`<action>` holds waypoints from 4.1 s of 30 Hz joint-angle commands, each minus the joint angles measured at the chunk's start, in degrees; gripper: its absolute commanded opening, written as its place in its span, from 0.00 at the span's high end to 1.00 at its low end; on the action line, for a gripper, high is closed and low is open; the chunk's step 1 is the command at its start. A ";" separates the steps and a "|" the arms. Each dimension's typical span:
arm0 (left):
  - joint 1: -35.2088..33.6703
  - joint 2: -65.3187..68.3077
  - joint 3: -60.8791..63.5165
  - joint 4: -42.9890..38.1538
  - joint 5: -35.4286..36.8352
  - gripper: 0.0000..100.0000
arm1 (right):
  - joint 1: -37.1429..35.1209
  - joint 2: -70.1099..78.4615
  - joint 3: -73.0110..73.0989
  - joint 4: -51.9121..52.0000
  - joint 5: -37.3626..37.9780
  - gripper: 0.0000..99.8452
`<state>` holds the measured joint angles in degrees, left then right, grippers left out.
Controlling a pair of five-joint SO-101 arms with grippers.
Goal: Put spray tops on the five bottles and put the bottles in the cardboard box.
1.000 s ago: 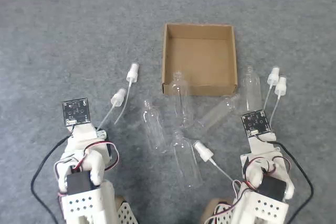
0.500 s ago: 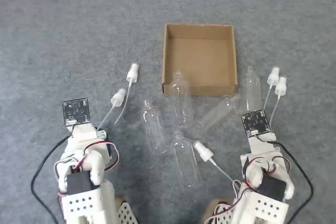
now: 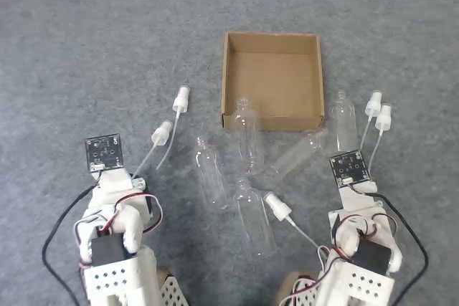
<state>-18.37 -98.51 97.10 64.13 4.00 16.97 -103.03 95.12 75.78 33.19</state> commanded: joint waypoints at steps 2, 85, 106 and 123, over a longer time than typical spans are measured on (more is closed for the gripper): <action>0.00 -0.44 -0.22 -0.35 0.53 0.99 | 0.22 -0.92 1.32 0.31 0.53 0.94; 2.64 -0.44 -0.22 -0.35 0.26 0.99 | 7.08 103.96 -92.57 -16.84 -11.25 0.85; 2.64 -0.44 -0.22 -0.35 0.26 0.99 | 2.15 131.30 -114.37 -13.14 -17.85 0.85; 2.64 -0.44 -0.22 -0.35 0.26 0.99 | 2.42 140.79 -114.29 -17.98 -19.08 0.86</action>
<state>-15.47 -98.51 97.10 64.13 4.18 19.16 37.98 -15.74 59.16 14.55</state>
